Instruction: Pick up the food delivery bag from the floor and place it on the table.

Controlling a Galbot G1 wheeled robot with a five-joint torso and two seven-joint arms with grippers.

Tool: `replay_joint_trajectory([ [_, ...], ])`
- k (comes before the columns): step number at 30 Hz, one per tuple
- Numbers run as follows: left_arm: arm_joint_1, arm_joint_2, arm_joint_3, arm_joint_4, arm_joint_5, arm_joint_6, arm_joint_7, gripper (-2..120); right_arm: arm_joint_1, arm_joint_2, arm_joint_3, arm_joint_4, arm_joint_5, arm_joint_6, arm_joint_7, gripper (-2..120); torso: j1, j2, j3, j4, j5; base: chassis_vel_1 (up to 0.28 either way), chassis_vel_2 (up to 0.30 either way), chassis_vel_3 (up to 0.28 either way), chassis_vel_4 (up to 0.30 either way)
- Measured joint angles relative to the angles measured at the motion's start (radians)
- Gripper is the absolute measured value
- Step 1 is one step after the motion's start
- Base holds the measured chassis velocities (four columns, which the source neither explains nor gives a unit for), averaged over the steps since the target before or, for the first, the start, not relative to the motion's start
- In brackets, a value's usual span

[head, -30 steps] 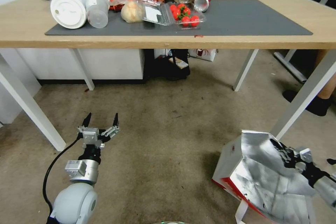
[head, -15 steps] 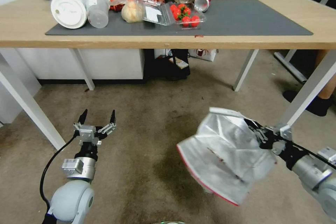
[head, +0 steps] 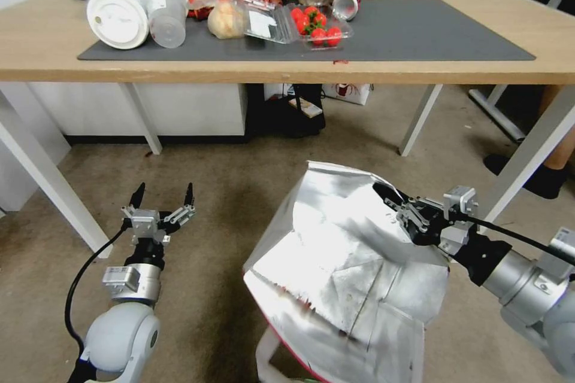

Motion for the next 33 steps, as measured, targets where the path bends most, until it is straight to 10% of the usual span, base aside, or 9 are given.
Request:
replay_joint_trajectory([
  [18,0.034,0.011,-0.015,-0.032,-0.027,0.026,0.017,100,0.001,-0.01,0.013,-0.001,-0.013,0.007,-0.077,0,0.0,0.004,0.002,-0.0001,0.0002,0.0,0.0,0.0,0.0],
  [33,0.053,0.01,-0.018,-0.036,-0.011,0.012,0.027,100,-0.003,-0.009,0.013,-0.004,-0.027,0.018,-0.095,0,0.004,0.061,0.056,-0.0001,0.0002,0.0,0.0,0.0,0.0],
])
